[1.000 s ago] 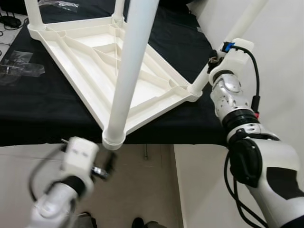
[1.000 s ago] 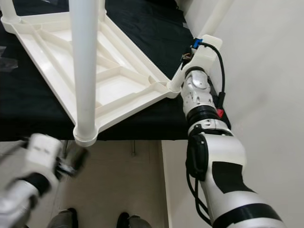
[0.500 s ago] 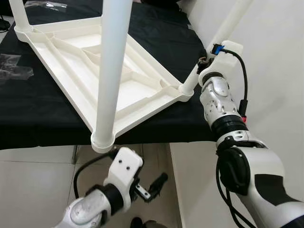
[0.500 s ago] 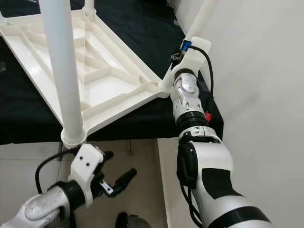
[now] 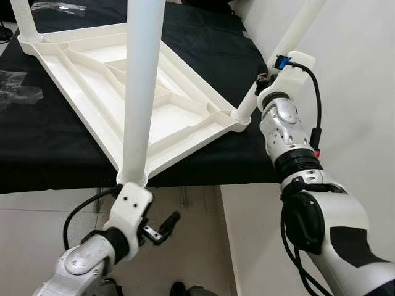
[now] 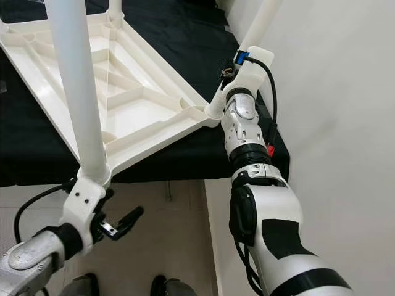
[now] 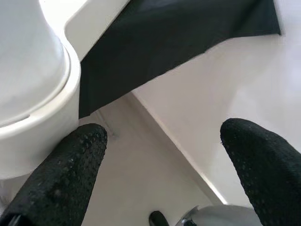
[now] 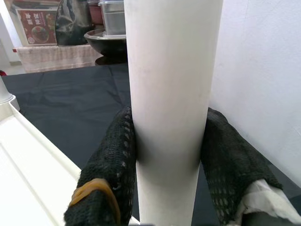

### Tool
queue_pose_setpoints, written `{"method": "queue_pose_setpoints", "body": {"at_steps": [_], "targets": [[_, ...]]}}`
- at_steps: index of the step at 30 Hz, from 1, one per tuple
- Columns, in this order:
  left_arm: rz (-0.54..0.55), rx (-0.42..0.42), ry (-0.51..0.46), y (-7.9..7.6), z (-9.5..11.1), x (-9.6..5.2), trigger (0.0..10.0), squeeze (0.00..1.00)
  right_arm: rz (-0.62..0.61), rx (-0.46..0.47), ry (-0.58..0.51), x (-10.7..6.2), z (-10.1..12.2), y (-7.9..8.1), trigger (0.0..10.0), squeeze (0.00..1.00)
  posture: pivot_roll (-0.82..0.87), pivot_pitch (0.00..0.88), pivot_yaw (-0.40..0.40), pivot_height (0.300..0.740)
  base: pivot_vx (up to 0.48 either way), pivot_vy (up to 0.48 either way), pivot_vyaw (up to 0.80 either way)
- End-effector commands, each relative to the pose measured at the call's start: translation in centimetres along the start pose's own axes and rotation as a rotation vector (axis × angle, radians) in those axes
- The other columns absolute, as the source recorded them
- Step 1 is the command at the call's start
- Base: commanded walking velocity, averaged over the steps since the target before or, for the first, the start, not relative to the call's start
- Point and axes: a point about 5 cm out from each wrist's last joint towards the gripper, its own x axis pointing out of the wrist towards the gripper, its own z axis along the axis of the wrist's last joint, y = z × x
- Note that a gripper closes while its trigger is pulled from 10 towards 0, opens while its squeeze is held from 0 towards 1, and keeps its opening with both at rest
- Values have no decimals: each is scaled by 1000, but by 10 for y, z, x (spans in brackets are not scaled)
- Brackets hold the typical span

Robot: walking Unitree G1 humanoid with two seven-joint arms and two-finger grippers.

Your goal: Building children table

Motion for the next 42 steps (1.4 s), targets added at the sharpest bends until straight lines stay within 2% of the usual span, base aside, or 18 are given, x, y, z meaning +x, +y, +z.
{"method": "queue_pose_setpoints", "body": {"at_steps": [1, 3, 4, 7, 10, 18, 21, 22, 23, 24, 29, 30, 32, 33, 35, 36, 39, 42], "targets": [[63, 18, 6, 12, -2, -2, 10000, 0, 3, -17, 62, -4, -16, -4, 0, 0, 127, 226, -247, 740, 0, 0, 0], [123, 40, 3, 29, -2, -4, 10000, 0, 12, -19, 62, -6, -18, -3, 0, 0, 127, 222, -246, 740, 0, 0, 0], [123, 40, 3, 29, -2, -4, 10000, 0, 12, -19, 62, -6, -18, -3, 0, 0, 127, 222, -246, 740, 0, 0, 0], [195, 77, -9, 47, 1, -7, 10000, 0, 20, -21, 66, -7, -20, -2, 0, 0, 123, 221, -244, 740, 0, 0, 0], [204, 82, -11, 50, 2, -8, 10000, 0, 25, -25, 65, -7, -20, -1, 0, 0, 123, 221, -244, 740, 0, 0, 0], [405, 147, -61, 88, 15, -18, 10000, 0, 60, -6, 65, -13, -20, 6, 0, 0, 122, 221, -250, 740, 0, 0, 0], [446, 154, -82, 95, 18, -20, 10000, 0, 84, -5, 72, -18, -24, 11, 0, 0, 121, 220, -250, 740, 0, 0, 0], [440, 151, -82, 94, 19, -20, 10000, 0, 110, -15, 78, -21, -26, 16, 4863, 0, 122, 218, -249, 740, 0, 0, 0], [422, 148, -77, 92, 18, -19, 10000, 0, 121, -16, 85, -24, -29, 19, 4863, 0, 123, 217, -249, 740, 0, 0, 0], [396, 155, -70, 88, 18, -18, 10000, 0, 146, -10, 97, -27, -31, 22, 10000, 0, 122, 215, -249, 740, 0, 0, 0], [326, 145, -37, 74, 10, -16, 10000, 0, 224, 5, 104, -35, -36, 34, 10000, 0, 121, 208, -249, 740, 0, 0, 0], [296, 153, -20, 67, 5, -15, 10000, 0, 233, 8, 103, -37, -37, 35, 10000, 400, 123, 203, -252, 740, 0, 0, 0], [274, 162, -11, 63, 4, -15, 10000, 0, 239, 10, 102, -37, -37, 36, 10000, 400, 123, 203, -252, 740, 0, 0, 0], [201, 153, 11, 52, 2, -16, 10000, 0, 245, 16, 100, -38, -36, 36, 10000, 157, 123, 203, -252, 740, 0, 0, 0], [163, 139, 20, 46, 2, -18, 10000, 0, 244, 20, 101, -39, -36, 35, 10000, 157, 123, 203, -252, 740, 0, 0, 0], [98, 112, 29, 36, 2, -19, 10000, 0, 255, 26, 103, -39, -35, 35, 10000, 0, 119, 195, -253, 740, 0, 0, 0], [-39, 74, 33, 13, 0, -22, 10000, 0, 264, 30, 110, -40, -35, 34, 10000, 0, 125, 187, -257, 740, 0, 0, 0], [-60, 63, 32, 8, -1, -21, 10000, 0, 265, 26, 112, -41, -35, 33, 10000, 0, 126, 187, -257, 740, 0, 0, 0]]}}
